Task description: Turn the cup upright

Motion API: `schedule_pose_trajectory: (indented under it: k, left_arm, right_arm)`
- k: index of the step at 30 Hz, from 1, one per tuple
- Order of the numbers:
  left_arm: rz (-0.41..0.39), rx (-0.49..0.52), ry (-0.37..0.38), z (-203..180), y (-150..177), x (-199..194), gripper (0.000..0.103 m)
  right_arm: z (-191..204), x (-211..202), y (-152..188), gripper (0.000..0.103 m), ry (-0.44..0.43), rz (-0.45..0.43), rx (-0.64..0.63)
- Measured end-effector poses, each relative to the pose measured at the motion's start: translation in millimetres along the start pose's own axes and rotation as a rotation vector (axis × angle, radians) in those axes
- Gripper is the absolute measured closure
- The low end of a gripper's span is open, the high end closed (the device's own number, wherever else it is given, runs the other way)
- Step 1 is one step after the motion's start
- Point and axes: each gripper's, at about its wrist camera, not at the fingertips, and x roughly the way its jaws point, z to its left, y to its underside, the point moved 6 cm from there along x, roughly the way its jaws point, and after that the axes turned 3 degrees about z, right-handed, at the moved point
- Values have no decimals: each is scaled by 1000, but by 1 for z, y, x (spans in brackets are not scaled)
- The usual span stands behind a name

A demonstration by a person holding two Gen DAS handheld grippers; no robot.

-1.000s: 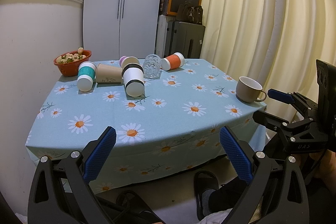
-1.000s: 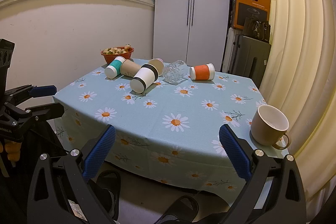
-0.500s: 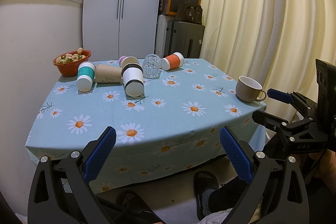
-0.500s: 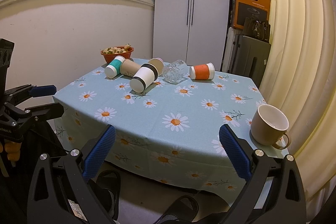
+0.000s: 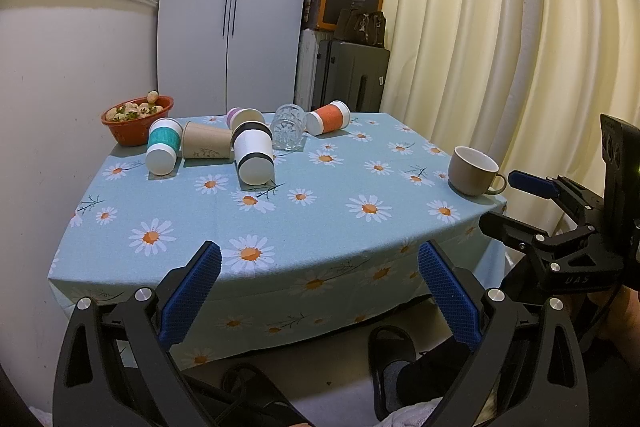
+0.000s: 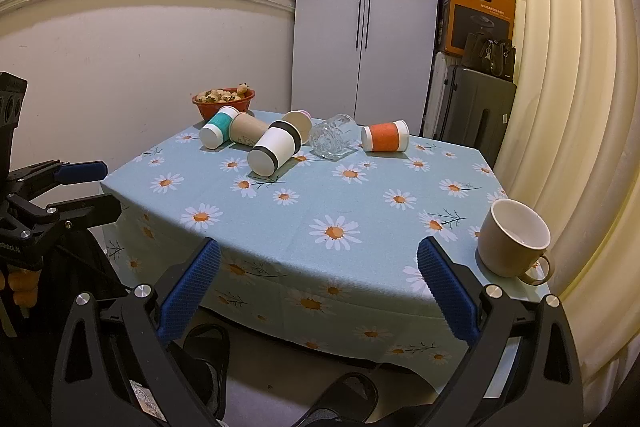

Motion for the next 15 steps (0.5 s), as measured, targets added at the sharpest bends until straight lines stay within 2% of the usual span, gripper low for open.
schedule_pose_trajectory:
  k: [8, 15]
  left_arm:
    - [6, -12, 17, 0, 0, 3, 7]
    - [63, -74, 86, 7, -7, 17, 7]
  right_arm:
    - [-2, 3, -1, 5, -11, 13, 5]
    - [-12, 12, -11, 5, -22, 45, 34]
